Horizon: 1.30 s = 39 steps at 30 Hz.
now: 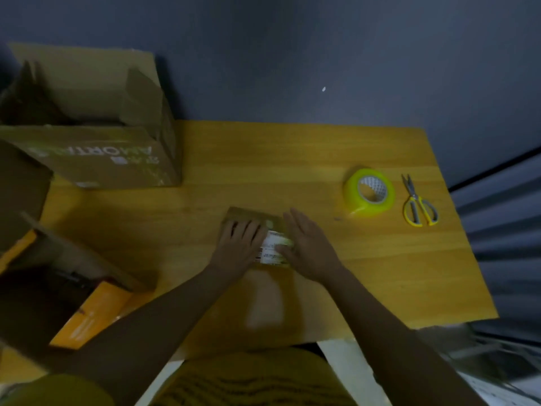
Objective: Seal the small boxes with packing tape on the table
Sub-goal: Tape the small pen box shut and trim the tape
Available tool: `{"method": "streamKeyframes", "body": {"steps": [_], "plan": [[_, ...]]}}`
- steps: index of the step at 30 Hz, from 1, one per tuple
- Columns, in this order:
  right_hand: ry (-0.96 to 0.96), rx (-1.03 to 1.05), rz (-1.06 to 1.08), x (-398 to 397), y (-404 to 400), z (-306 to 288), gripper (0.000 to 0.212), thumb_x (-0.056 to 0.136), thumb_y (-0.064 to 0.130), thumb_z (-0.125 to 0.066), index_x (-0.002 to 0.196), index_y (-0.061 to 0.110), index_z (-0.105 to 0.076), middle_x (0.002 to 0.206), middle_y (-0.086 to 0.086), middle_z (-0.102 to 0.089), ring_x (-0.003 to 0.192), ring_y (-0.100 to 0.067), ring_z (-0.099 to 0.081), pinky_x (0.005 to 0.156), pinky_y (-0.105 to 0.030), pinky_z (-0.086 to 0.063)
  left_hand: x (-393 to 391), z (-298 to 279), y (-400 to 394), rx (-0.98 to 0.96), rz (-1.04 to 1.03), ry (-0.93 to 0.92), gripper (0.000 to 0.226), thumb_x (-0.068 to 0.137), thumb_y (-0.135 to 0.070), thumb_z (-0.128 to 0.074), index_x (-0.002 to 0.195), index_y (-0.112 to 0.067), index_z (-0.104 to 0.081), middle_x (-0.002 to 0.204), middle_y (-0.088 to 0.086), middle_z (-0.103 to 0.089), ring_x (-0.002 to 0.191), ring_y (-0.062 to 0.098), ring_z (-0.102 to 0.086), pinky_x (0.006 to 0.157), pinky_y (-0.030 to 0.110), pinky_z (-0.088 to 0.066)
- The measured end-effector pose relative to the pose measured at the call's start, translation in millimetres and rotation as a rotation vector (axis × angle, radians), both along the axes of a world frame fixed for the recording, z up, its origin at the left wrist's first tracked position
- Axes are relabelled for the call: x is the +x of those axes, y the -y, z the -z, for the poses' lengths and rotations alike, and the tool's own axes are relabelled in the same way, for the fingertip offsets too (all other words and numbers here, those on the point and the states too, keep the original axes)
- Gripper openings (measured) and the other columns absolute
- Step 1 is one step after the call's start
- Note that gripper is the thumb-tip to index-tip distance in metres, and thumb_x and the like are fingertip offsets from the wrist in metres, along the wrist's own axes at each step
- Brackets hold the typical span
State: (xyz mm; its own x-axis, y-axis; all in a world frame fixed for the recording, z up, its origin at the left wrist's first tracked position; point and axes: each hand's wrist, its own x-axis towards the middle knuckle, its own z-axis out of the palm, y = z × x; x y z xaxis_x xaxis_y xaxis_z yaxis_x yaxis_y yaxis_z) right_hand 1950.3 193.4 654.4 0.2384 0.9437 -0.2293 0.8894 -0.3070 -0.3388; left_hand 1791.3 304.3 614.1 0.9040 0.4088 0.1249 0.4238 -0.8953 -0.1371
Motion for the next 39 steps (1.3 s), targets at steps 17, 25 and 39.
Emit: {"method": "streamKeyframes", "body": {"steps": [17, 25, 39], "plan": [[0.191, 0.009, 0.037, -39, 15, 72, 0.061, 0.102, 0.041, -0.020, 0.149, 0.005, -0.030, 0.156, -0.011, -0.029, 0.146, -0.021, -0.017, 0.117, -0.044, -0.006, -16, 31, 3, -0.393, -0.009, -0.237, 0.089, 0.087, -0.071, -0.021, 0.146, -0.005, -0.035, 0.152, 0.023, -0.030, 0.139, 0.043, -0.030, 0.108, 0.062, -0.024], [0.181, 0.022, 0.218, -22, -33, 72, 0.070, 0.096, 0.043, -0.001, 0.152, 0.003, -0.012, 0.161, -0.013, -0.008, 0.149, -0.023, -0.003, 0.118, -0.042, 0.007, -17, 40, 5, -0.391, -0.037, -0.193, 0.095, 0.086, -0.077, -0.012, 0.147, -0.008, -0.032, 0.152, 0.023, -0.031, 0.140, 0.041, -0.027, 0.107, 0.064, -0.027], [-0.548, 0.172, 0.570, -29, 61, 55, 0.091, 0.078, 0.028, -0.080, 0.149, 0.023, -0.022, 0.150, -0.010, -0.032, 0.140, -0.033, -0.030, 0.105, -0.045, -0.038, -5, 20, 3, -0.541, -0.110, -0.289, 0.107, 0.072, -0.089, -0.005, 0.151, -0.020, 0.015, 0.153, 0.007, 0.028, 0.145, 0.034, 0.021, 0.114, 0.057, 0.010]]}}
